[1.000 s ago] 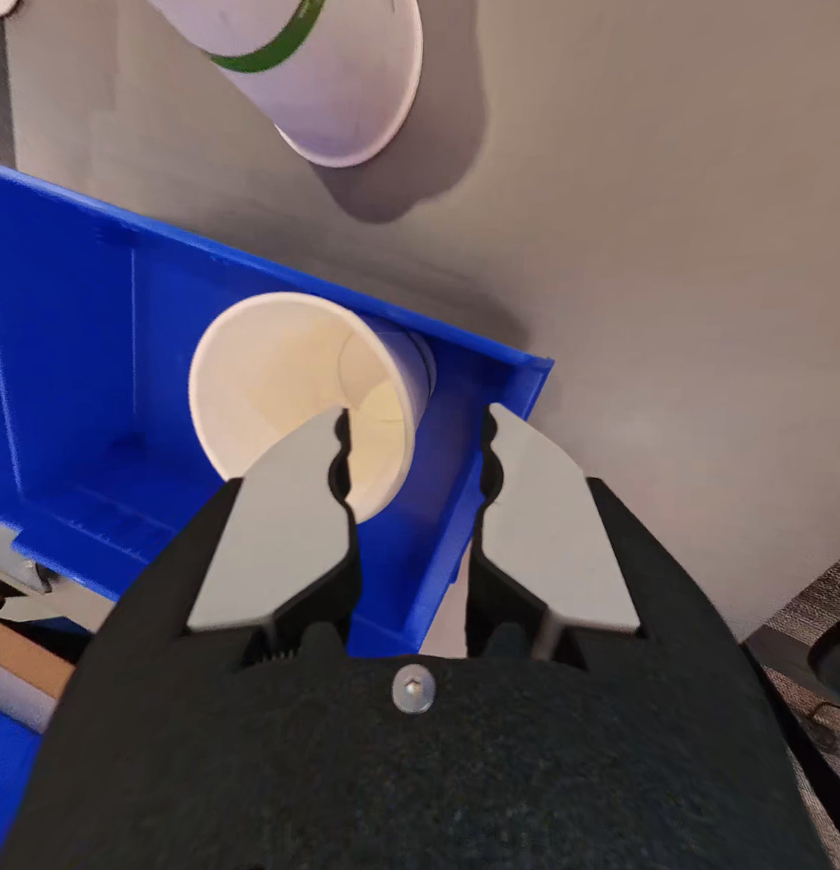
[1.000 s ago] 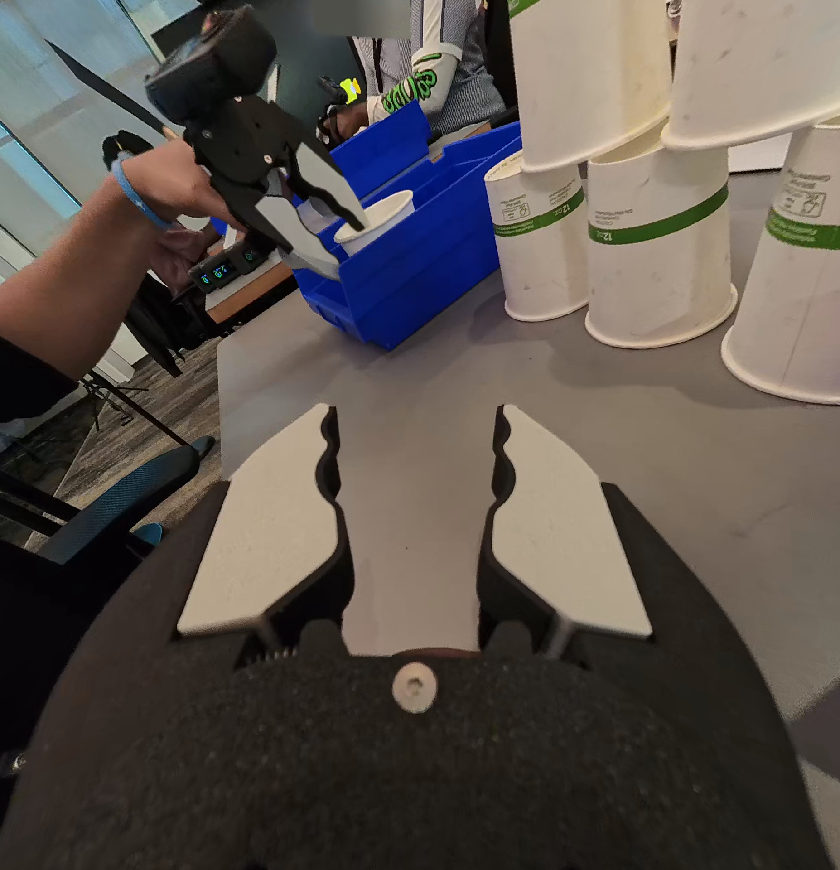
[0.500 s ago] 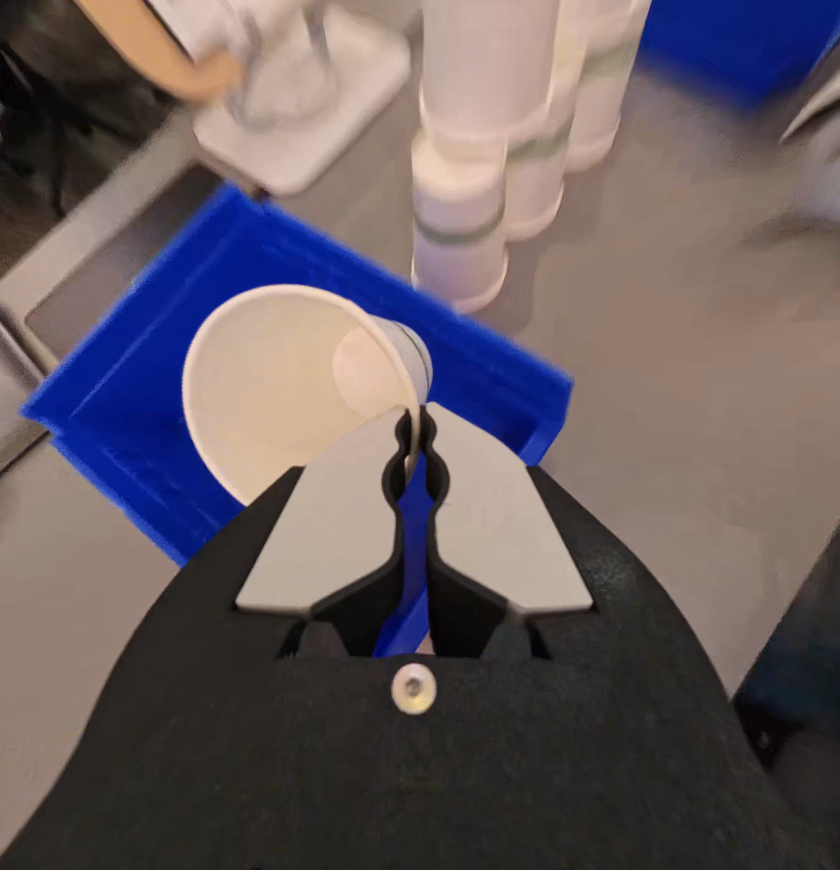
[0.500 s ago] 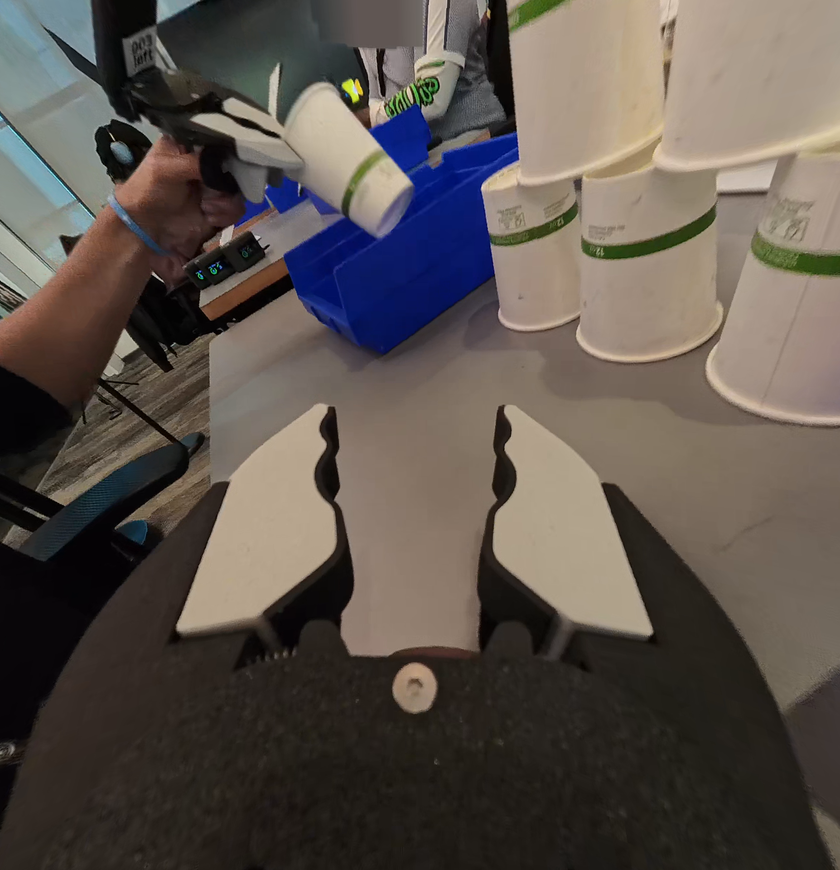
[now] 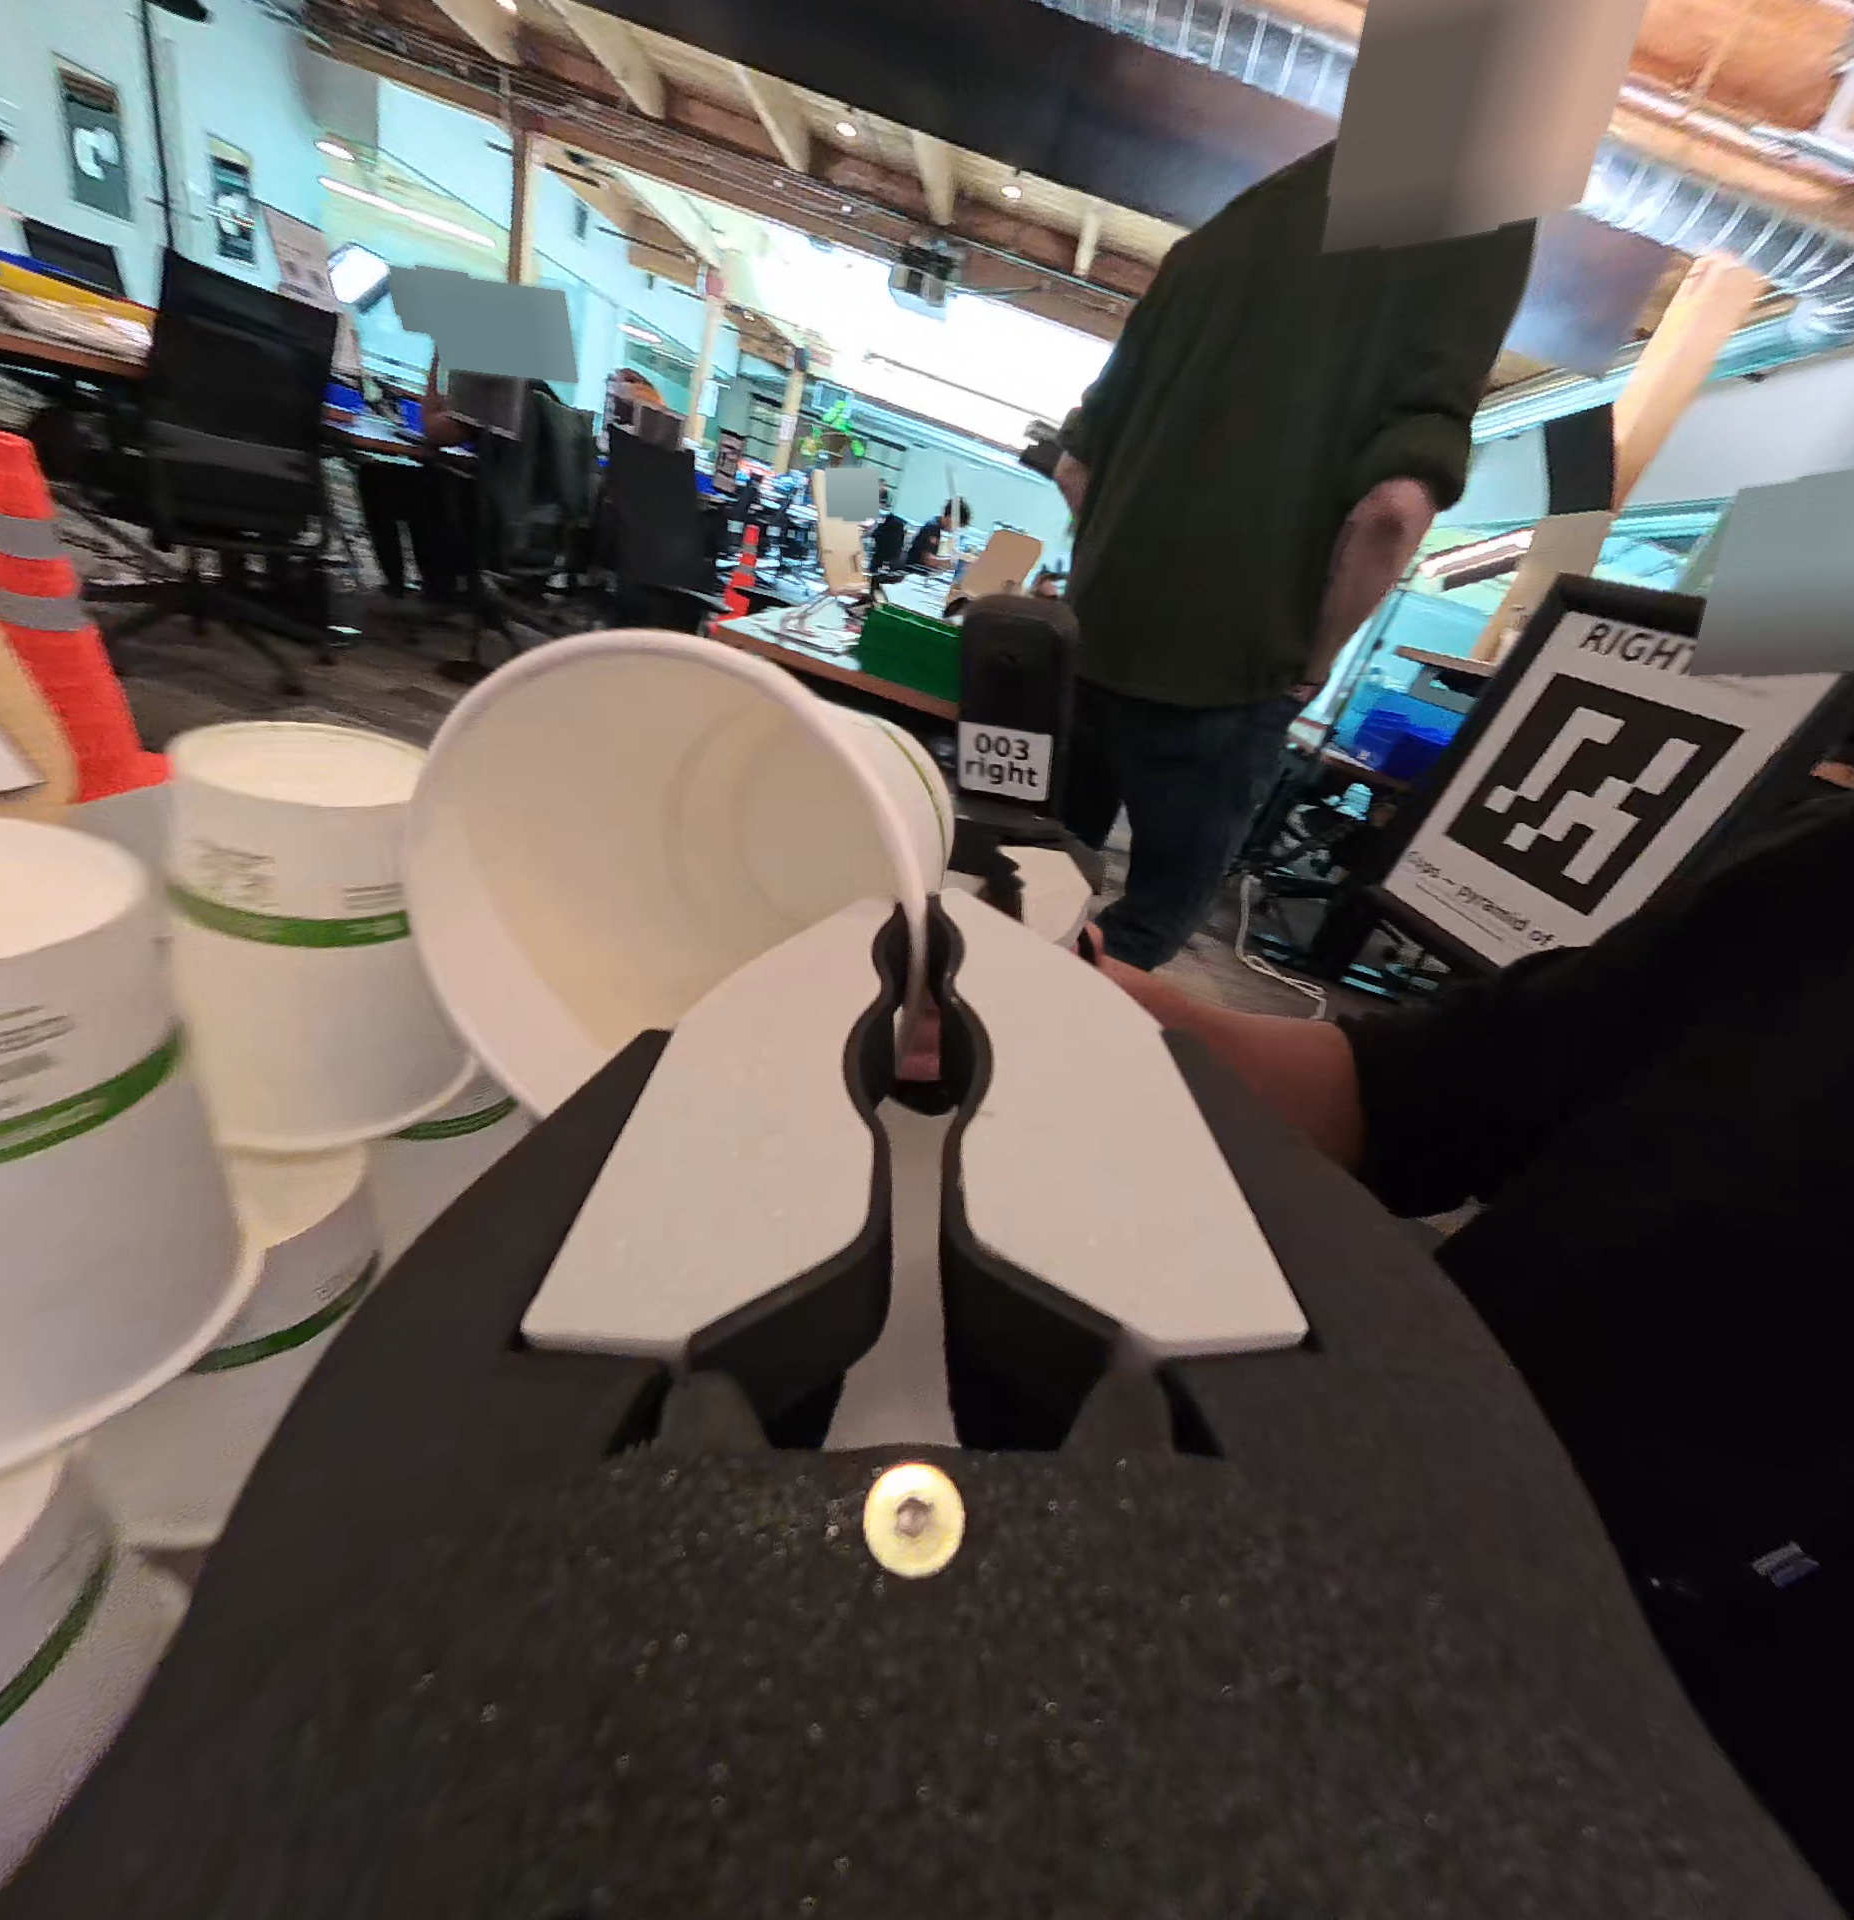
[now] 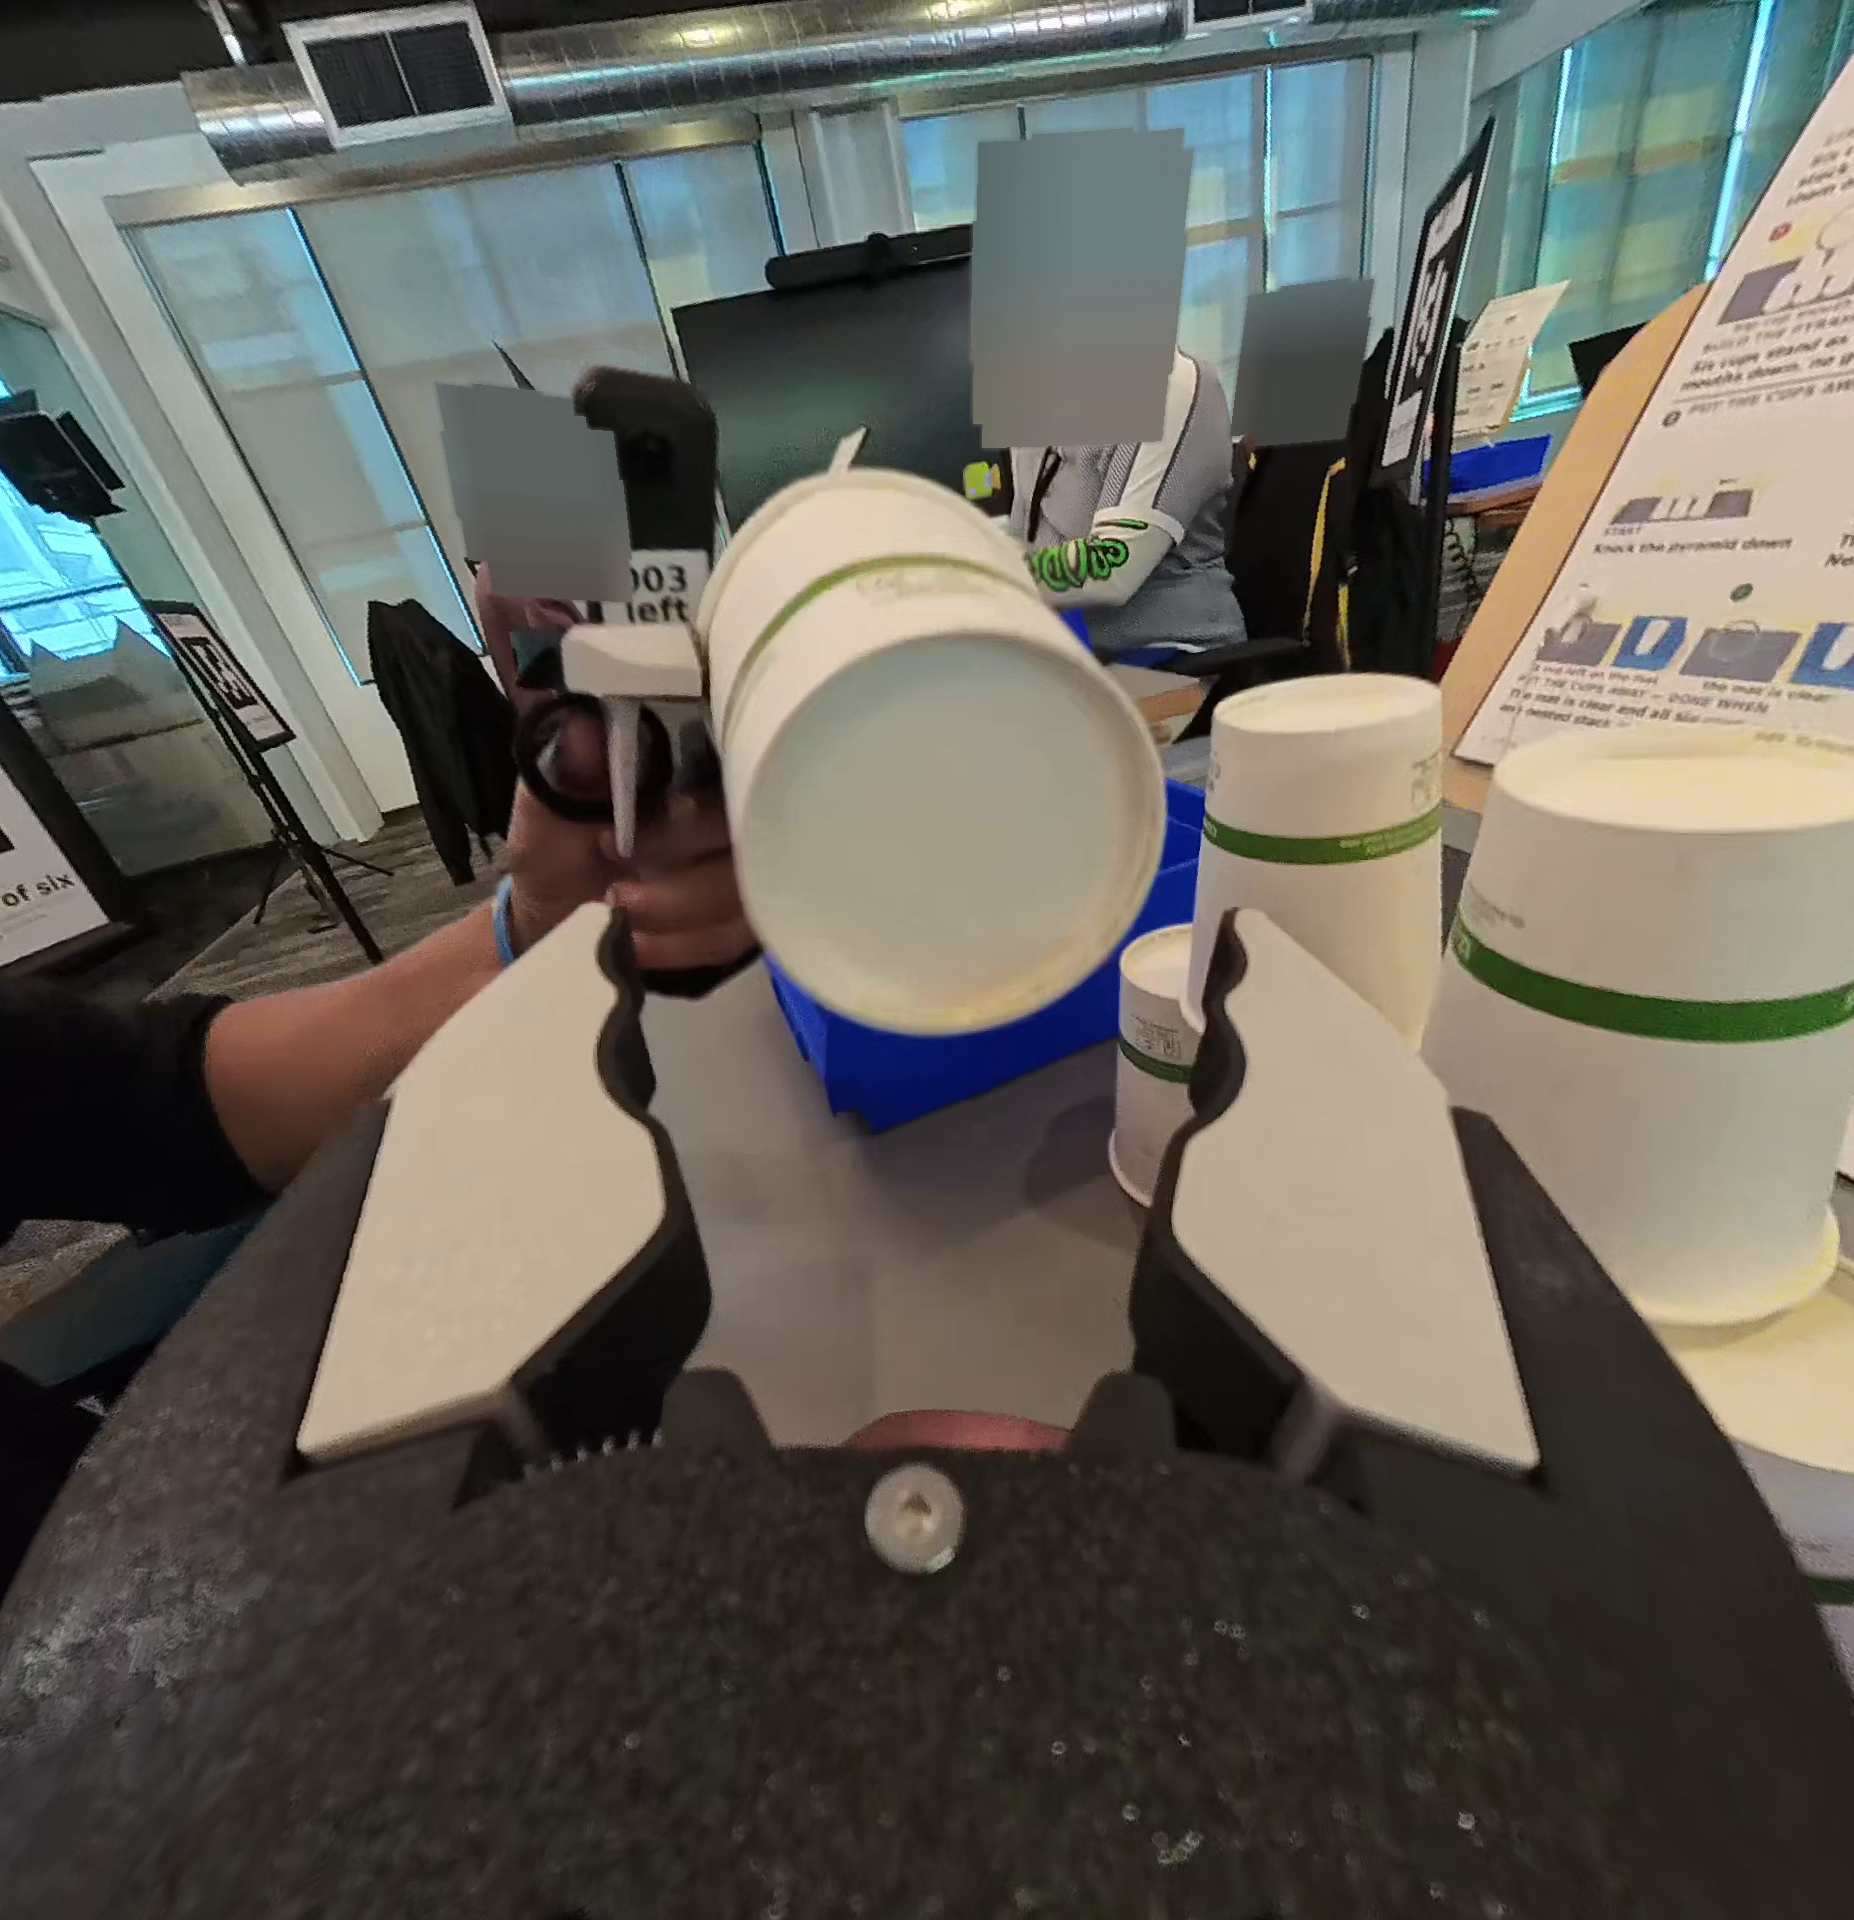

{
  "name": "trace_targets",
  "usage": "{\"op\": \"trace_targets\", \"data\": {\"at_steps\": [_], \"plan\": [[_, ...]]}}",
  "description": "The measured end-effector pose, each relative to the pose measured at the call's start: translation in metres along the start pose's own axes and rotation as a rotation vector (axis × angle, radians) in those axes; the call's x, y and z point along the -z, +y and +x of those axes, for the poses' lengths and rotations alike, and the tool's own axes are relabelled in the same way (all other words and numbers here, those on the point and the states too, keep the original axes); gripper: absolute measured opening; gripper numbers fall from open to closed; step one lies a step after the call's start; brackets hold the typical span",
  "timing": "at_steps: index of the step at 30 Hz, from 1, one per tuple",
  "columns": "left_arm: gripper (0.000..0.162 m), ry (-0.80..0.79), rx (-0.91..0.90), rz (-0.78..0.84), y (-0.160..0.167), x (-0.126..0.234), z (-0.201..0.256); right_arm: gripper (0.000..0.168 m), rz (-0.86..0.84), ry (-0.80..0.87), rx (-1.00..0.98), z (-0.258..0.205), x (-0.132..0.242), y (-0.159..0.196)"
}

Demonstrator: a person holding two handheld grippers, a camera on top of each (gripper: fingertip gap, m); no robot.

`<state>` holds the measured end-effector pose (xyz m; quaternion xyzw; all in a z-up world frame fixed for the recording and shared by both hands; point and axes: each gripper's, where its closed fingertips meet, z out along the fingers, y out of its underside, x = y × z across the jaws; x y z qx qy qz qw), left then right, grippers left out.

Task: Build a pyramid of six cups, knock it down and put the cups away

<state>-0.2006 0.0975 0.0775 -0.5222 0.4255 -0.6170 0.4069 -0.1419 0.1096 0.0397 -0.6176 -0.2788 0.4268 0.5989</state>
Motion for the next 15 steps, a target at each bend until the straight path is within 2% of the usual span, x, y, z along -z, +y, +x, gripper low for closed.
{"op": "trace_targets", "data": {"at_steps": [1, 4, 10, 11, 13, 15], "plan": [[0.002, 0.024, 0.013, -0.003, 0.003, -0.007, 0.003, 0.100, 0.007, -0.012, -0.003, -0.001, 0.000, -0.002], [0.002, 0.039, 0.015, -0.020, 0.010, -0.020, 0.005, 0.076, 0.045, 0.001, -0.001, 0.004, 0.009, -0.006], [0.003, 0.022, 0.035, -0.051, 0.022, -0.026, 0.000, 0.075, 0.033, 0.010, -0.027, 0.008, 0.018, 0.004], [0.011, 0.006, 0.035, -0.056, 0.024, -0.026, -0.001, 0.075, 0.036, 0.017, -0.032, 0.009, 0.020, 0.004], [0.044, -0.066, 0.021, -0.073, 0.032, -0.024, -0.007, 0.075, 0.038, 0.030, -0.043, 0.013, 0.024, 0.003], [0.068, -0.213, -0.020, -0.120, 0.052, -0.017, -0.020, 0.075, 0.041, 0.061, -0.034, 0.021, 0.030, -0.003]]}}
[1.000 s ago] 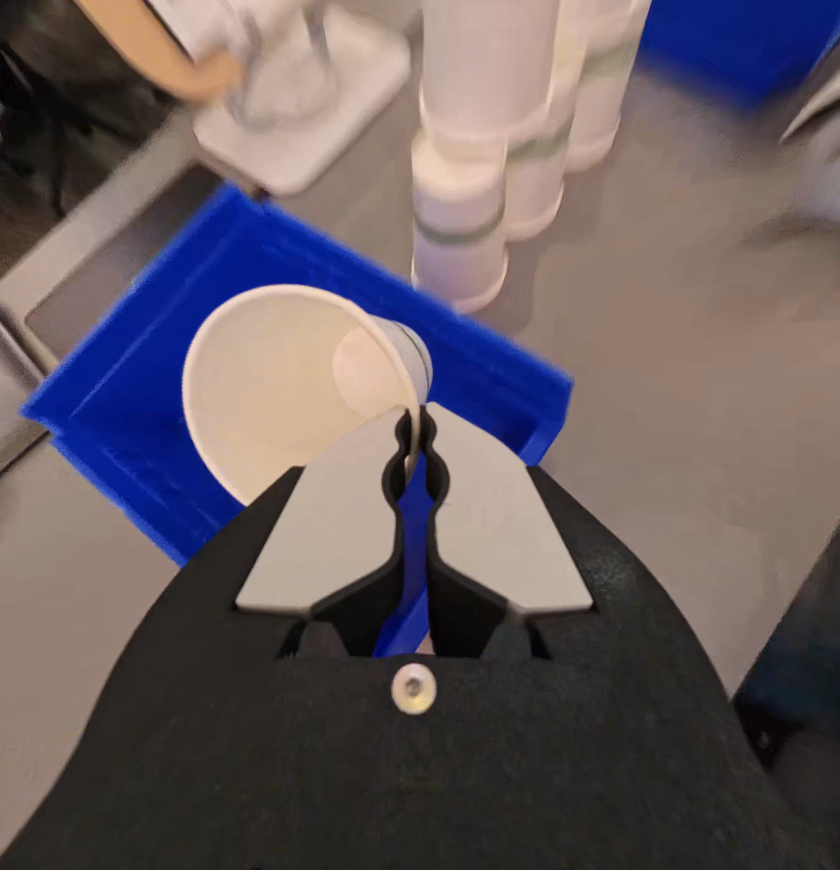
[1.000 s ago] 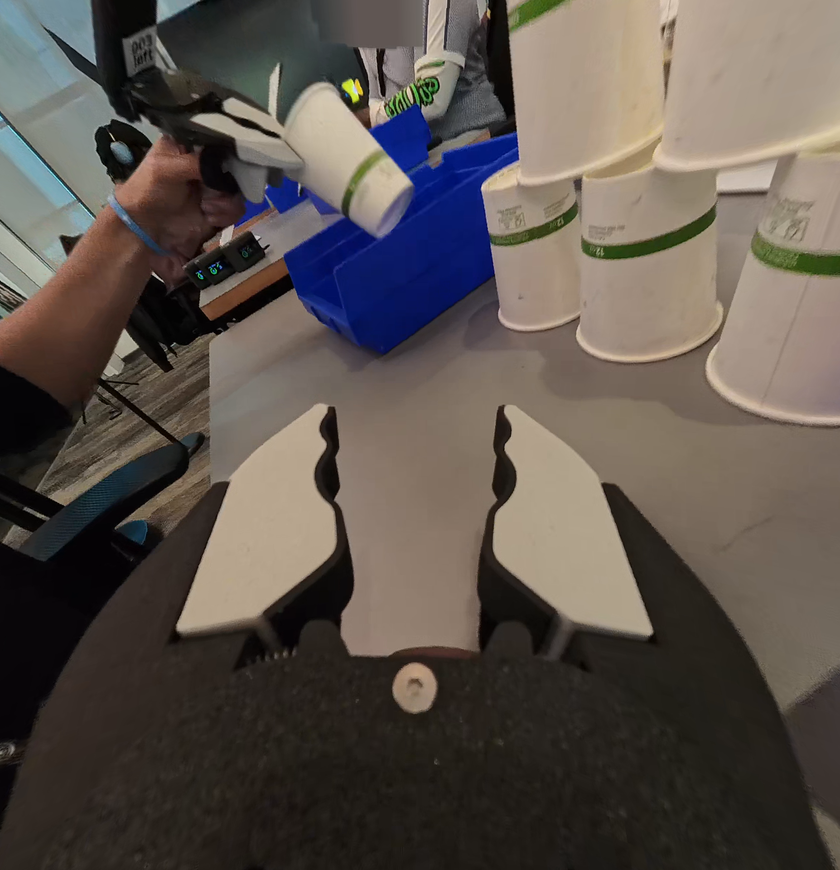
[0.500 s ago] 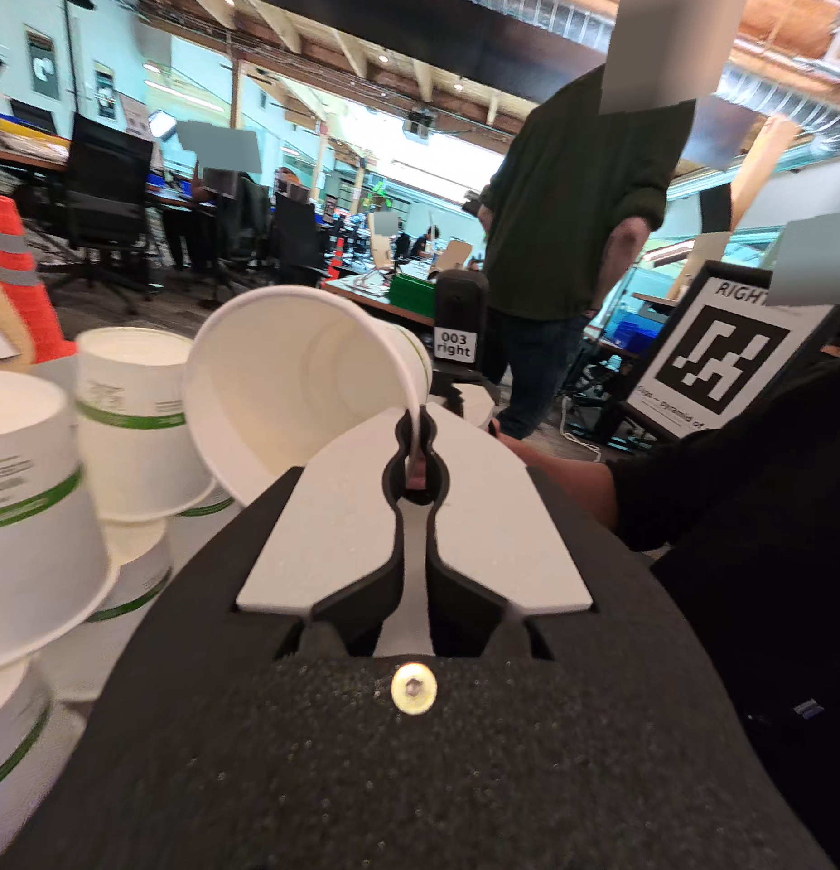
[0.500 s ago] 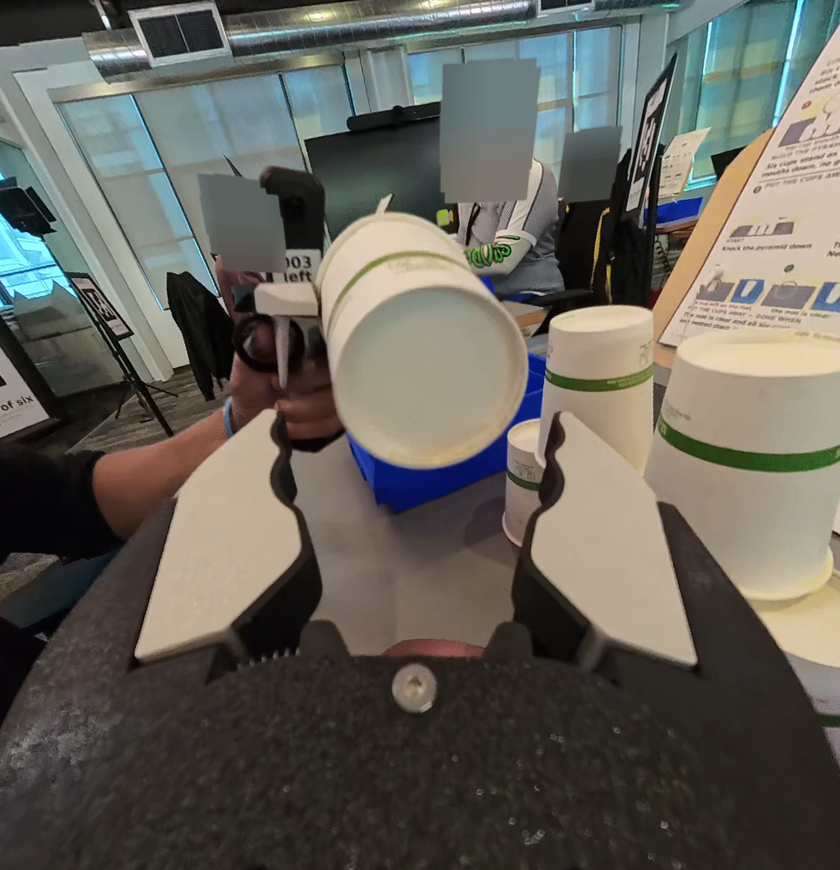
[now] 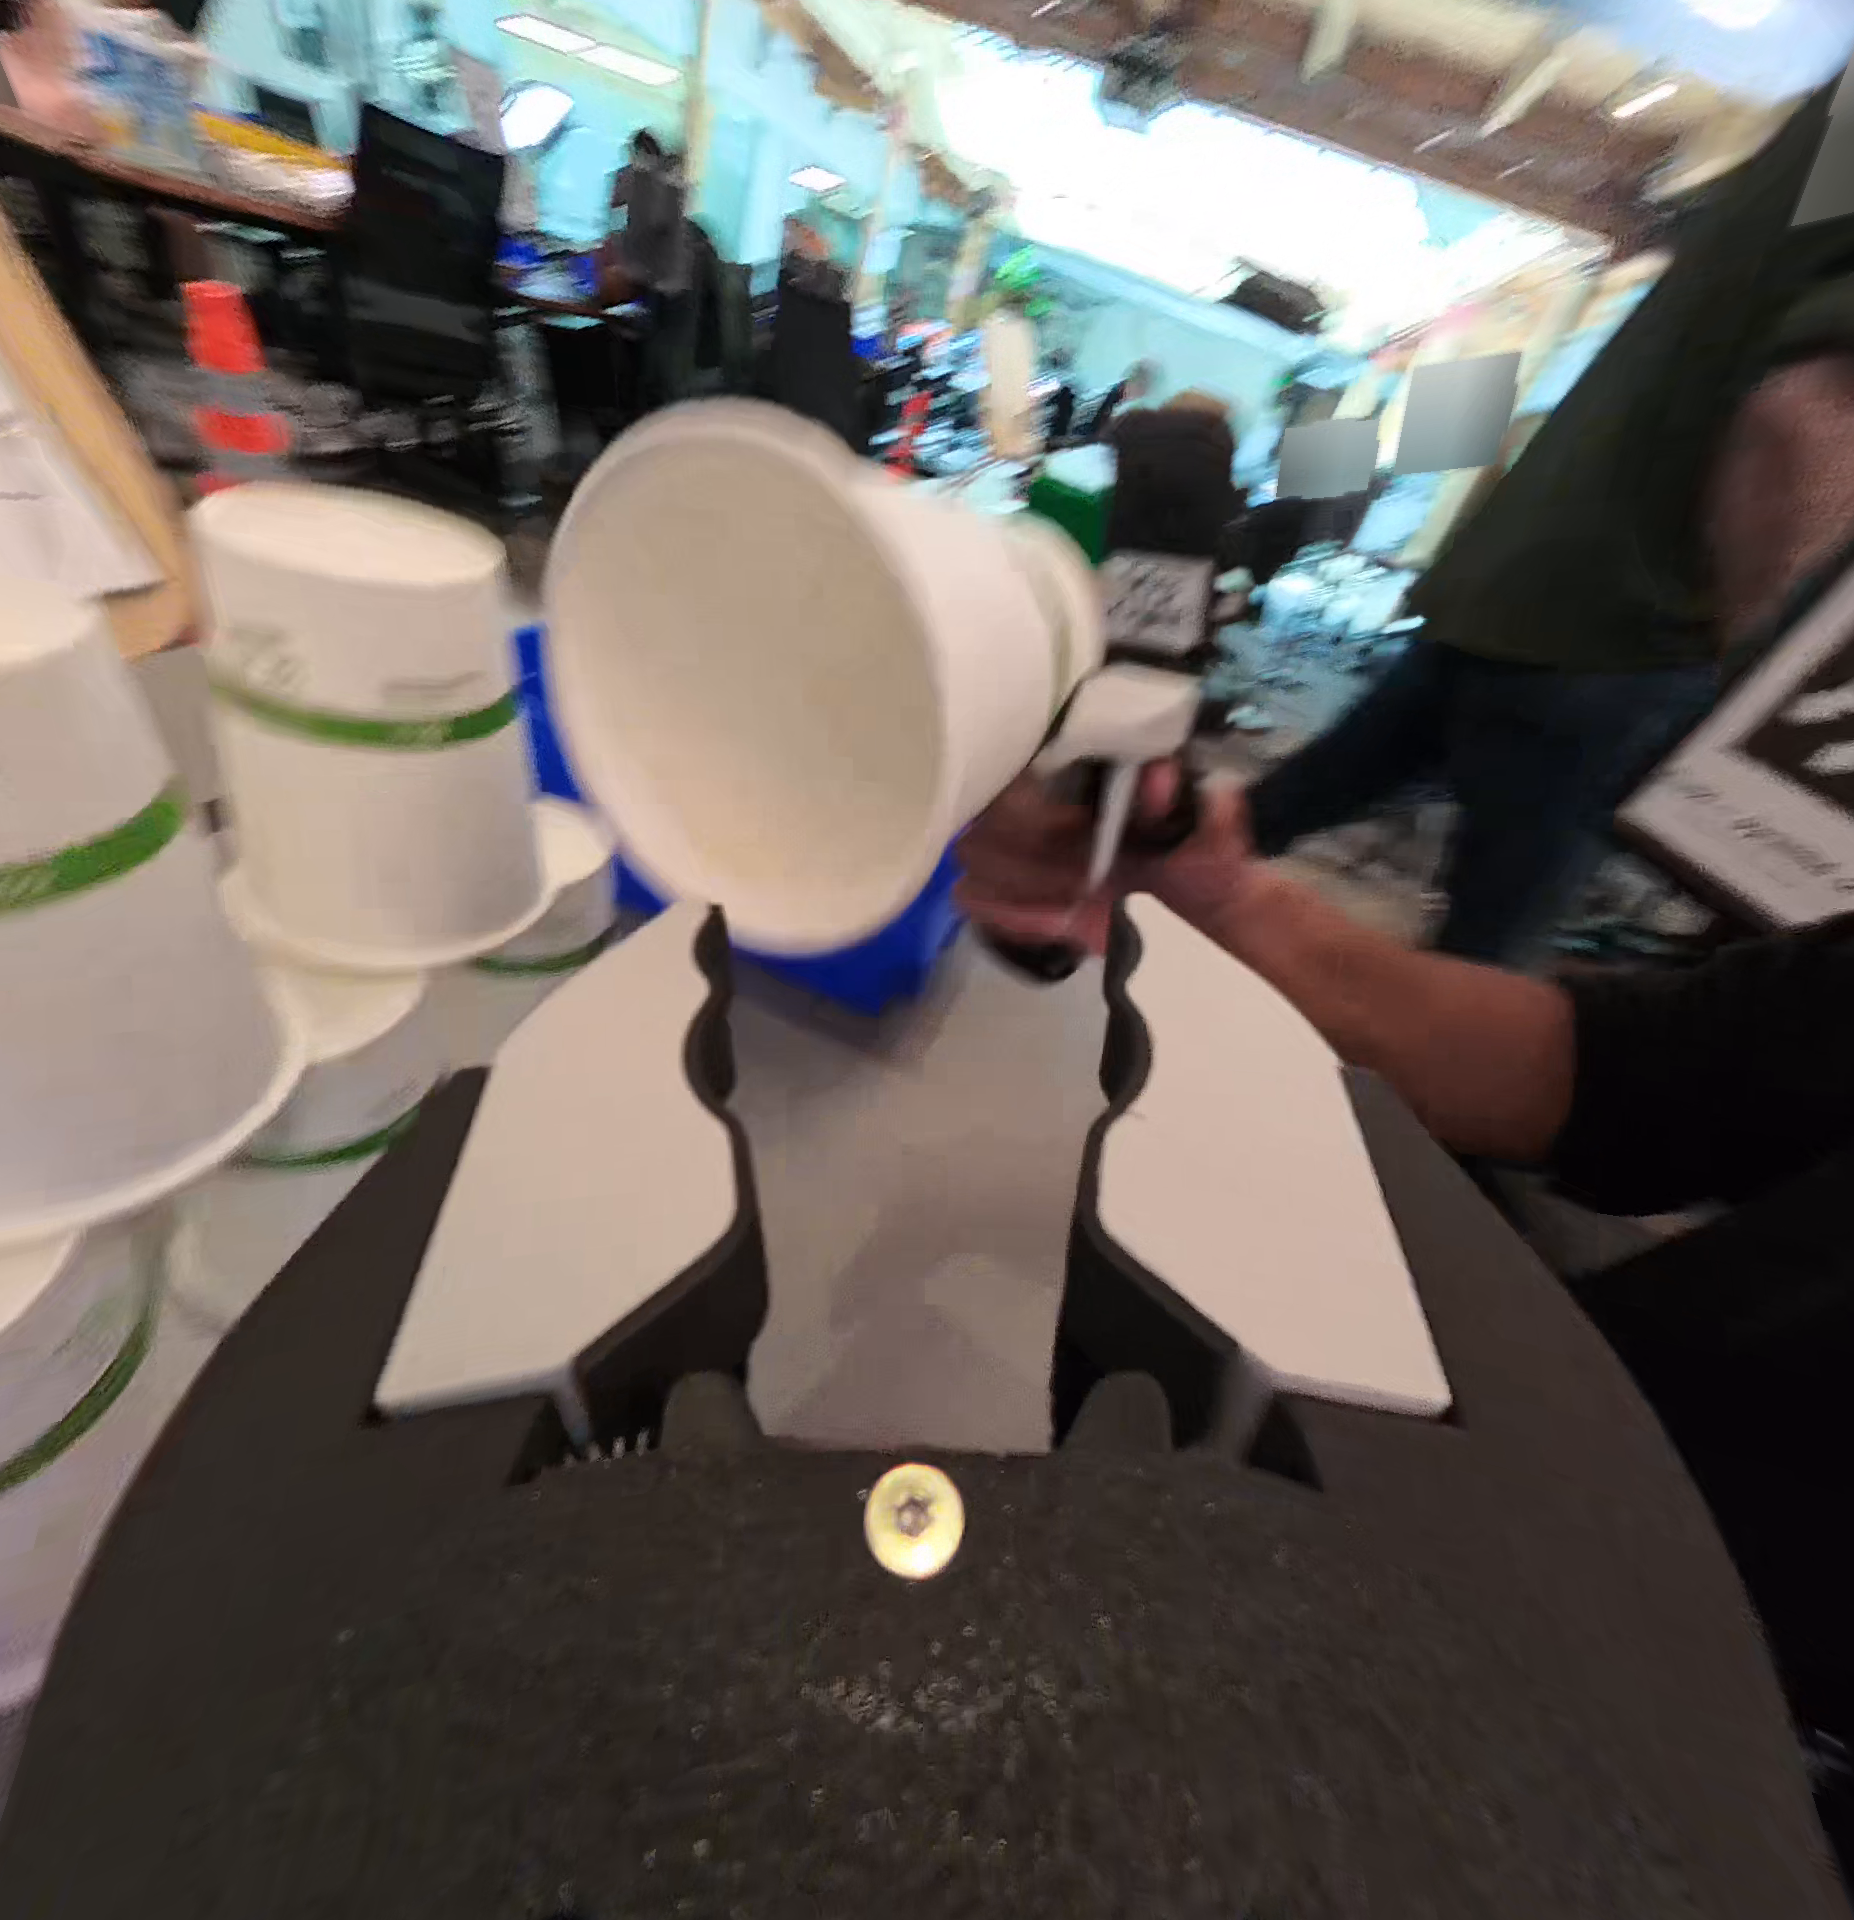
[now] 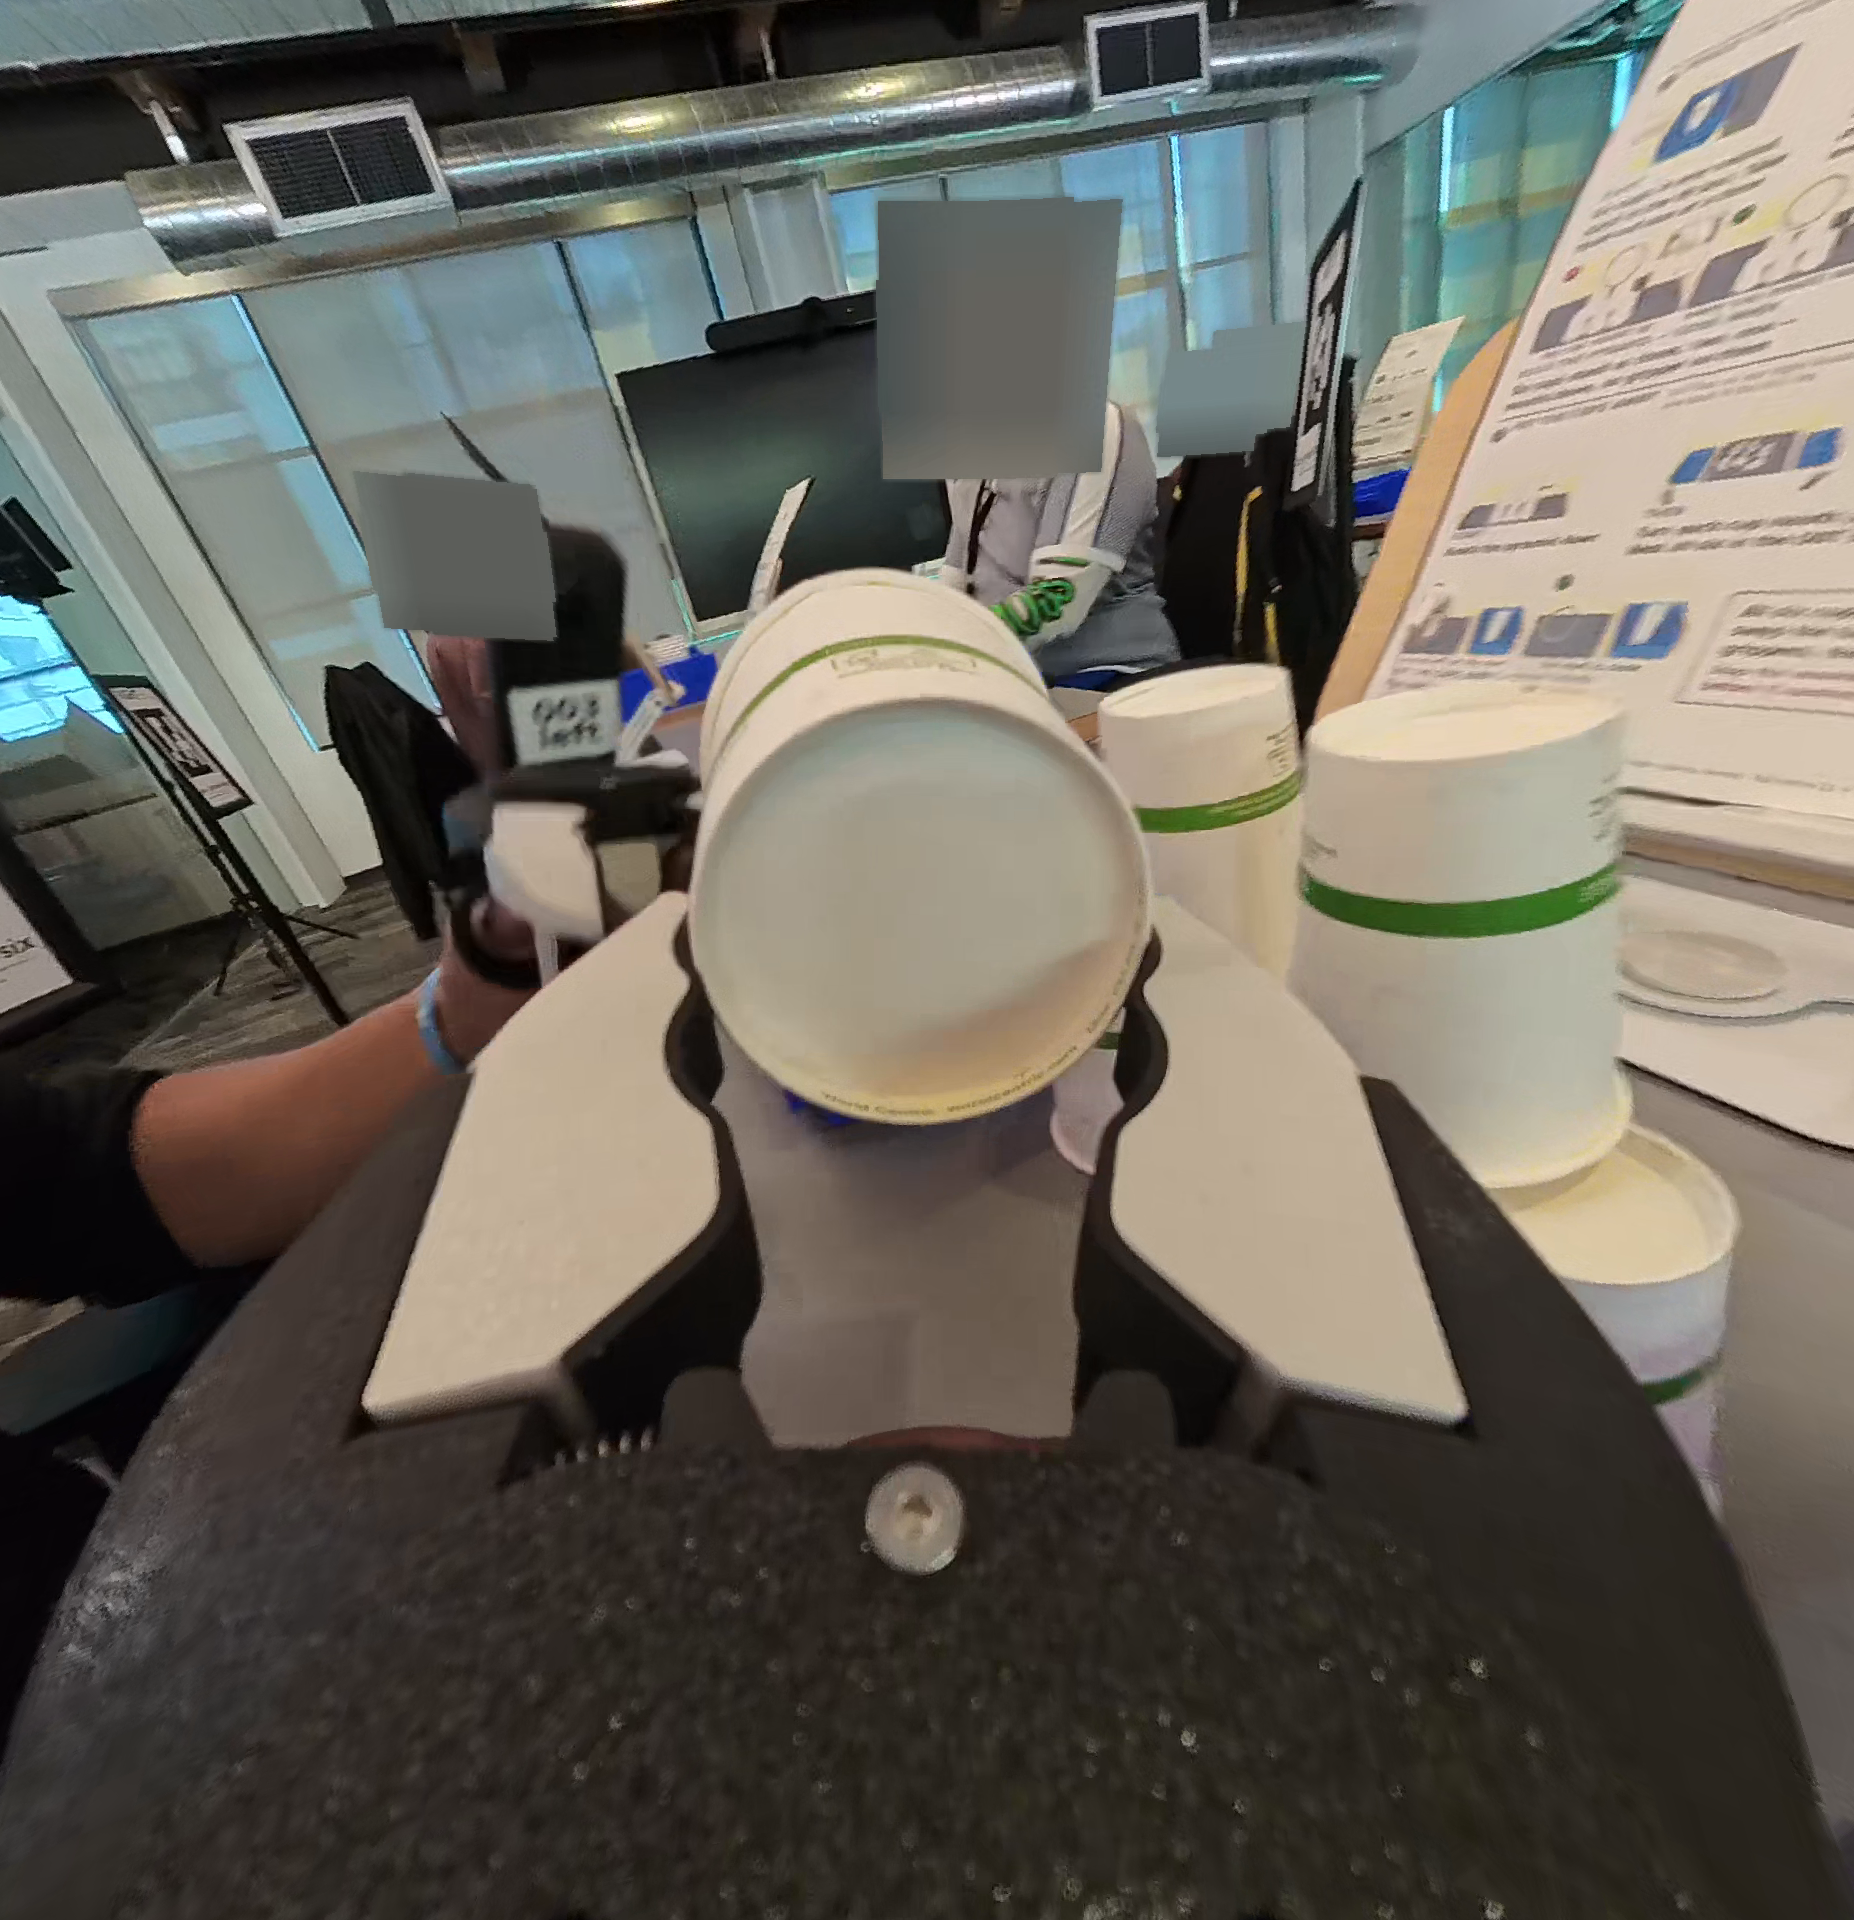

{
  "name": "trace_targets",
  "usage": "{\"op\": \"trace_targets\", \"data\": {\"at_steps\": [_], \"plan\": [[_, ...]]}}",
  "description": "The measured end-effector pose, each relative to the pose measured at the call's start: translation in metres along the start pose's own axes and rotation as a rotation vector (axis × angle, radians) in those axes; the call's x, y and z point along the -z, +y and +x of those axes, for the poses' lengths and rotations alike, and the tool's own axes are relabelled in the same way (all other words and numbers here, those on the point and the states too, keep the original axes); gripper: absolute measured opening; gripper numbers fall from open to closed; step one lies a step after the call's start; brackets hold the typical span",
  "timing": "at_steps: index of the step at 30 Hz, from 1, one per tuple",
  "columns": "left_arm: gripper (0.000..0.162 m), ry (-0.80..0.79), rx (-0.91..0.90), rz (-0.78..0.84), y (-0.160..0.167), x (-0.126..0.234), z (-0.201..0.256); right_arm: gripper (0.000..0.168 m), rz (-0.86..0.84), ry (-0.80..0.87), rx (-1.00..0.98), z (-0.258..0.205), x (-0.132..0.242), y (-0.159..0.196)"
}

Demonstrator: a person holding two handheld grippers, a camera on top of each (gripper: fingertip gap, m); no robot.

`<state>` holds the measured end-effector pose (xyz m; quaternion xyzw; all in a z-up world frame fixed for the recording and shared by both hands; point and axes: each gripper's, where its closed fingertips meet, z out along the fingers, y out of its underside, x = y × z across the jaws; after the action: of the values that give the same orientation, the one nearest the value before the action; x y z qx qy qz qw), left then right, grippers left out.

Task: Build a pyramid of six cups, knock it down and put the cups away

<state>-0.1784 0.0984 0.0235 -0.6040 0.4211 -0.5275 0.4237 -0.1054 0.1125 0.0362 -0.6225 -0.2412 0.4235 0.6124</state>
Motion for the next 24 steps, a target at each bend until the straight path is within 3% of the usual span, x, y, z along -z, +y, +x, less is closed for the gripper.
{"op": "trace_targets", "data": {"at_steps": [2, 4, 8, 10, 14, 17, 24], "plan": [[0.076, -0.158, 0.000, -0.044, 0.031, 0.000, -0.015, 0.075, -0.001, 0.046, 0.035, 0.012, 0.007, -0.019], [0.075, -0.231, 0.038, -0.081, 0.065, -0.005, -0.018, 0.075, -0.033, 0.124, 0.123, 0.029, 0.012, -0.055], [0.069, -0.324, 0.059, -0.148, 0.119, -0.015, -0.022, 0.075, -0.335, 0.240, 0.368, 0.053, -0.003, -0.125], [0.068, -0.333, 0.045, -0.186, 0.134, -0.019, -0.023, 0.076, -0.520, 0.231, 0.465, 0.061, -0.024, -0.143], [0.067, -0.311, 0.025, -0.214, 0.143, -0.024, -0.018, 0.076, -0.973, 0.173, 0.585, 0.085, -0.064, -0.137], [0.067, -0.307, 0.003, -0.215, 0.143, -0.023, -0.017, 0.076, -1.197, 0.111, 0.559, 0.090, -0.087, -0.129], [0.068, -0.291, 0.019, -0.216, 0.147, -0.016, -0.018, 0.076, -1.478, 0.064, 0.517, 0.103, -0.107, -0.094]]}}
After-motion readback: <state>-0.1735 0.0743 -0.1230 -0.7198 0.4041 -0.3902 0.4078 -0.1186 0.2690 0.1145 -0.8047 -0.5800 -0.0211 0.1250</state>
